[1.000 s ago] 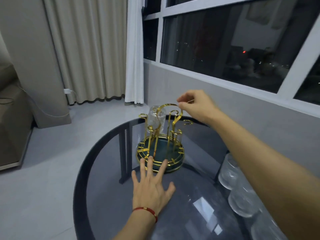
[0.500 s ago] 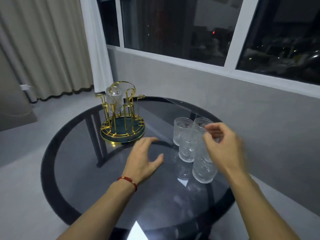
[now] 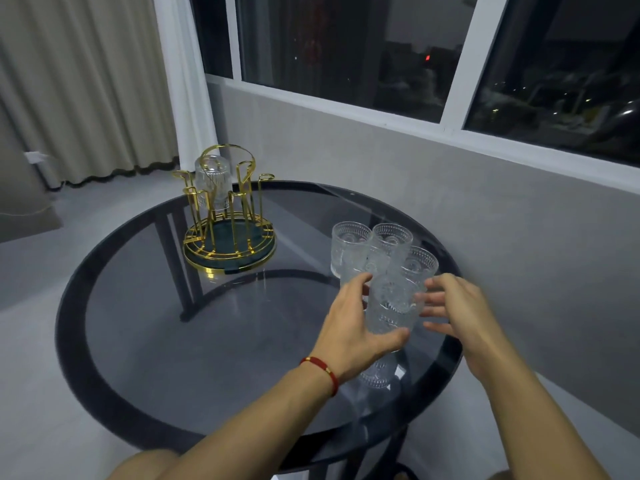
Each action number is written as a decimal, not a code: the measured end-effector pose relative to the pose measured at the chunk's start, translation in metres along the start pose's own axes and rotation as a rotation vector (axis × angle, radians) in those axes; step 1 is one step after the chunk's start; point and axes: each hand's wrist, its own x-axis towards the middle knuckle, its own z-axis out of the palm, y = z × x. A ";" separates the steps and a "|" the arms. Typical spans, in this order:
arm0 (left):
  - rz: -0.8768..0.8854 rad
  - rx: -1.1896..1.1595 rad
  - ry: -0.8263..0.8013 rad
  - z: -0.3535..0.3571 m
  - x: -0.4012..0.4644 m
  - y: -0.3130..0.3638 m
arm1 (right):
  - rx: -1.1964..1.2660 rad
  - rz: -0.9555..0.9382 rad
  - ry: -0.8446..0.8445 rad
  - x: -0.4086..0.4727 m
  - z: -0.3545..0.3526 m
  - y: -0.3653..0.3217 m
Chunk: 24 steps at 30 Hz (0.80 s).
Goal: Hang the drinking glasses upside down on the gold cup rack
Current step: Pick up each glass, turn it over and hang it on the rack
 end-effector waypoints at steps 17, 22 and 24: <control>-0.160 -0.279 0.400 -0.131 0.000 -0.024 | 0.021 -0.139 -0.433 -0.033 0.119 -0.012; -0.324 -0.531 0.448 -0.142 0.006 -0.038 | 0.473 0.096 -0.614 -0.021 0.163 -0.022; -0.296 -0.501 0.493 -0.146 0.012 -0.041 | 0.500 0.008 -0.543 -0.012 0.169 -0.026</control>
